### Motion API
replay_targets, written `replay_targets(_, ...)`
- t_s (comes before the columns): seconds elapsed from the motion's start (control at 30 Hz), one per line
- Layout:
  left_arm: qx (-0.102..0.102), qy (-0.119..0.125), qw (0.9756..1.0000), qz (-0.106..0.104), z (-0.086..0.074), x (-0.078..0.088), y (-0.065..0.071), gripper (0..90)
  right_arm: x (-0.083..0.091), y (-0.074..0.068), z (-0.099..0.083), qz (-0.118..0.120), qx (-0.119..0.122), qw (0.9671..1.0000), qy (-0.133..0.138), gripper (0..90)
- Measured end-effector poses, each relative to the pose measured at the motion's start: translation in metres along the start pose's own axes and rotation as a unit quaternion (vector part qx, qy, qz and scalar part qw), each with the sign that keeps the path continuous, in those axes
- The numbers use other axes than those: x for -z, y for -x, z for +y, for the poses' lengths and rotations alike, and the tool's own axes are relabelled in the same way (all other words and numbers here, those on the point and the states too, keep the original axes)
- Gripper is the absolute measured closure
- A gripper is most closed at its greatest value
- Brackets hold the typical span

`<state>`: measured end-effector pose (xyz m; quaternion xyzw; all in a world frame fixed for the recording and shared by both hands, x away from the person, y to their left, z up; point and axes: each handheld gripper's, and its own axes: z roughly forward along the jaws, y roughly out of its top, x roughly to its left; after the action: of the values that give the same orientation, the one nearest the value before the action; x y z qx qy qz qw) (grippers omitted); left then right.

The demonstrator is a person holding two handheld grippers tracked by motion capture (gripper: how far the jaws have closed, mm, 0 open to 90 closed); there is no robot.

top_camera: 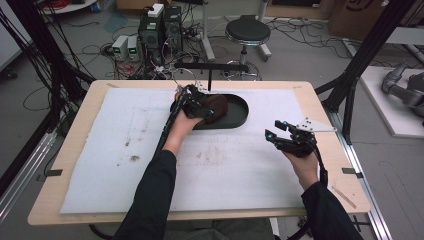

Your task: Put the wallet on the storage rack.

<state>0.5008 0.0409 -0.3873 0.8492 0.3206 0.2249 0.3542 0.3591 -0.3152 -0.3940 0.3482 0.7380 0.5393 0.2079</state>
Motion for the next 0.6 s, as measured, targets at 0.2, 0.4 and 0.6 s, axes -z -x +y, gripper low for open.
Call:
replay_targets(0.2,-0.007,0.033,0.9993,0.014,-0.001,0.024,-0.001,34.0,0.000,0.001,0.000,-0.001,0.000,1.0000,-0.001,39.1)
replay_targets(0.4,-0.007,0.074,0.9972,-0.002,-0.012,0.057,0.005,33.7,0.001,0.001,0.000,-0.004,0.001,1.0000,0.000,38.7)
replay_targets(0.6,0.009,0.116,0.9930,-0.021,-0.035,0.096,0.010,31.4,0.004,0.005,-0.001,-0.010,-0.007,0.9999,0.002,36.3)
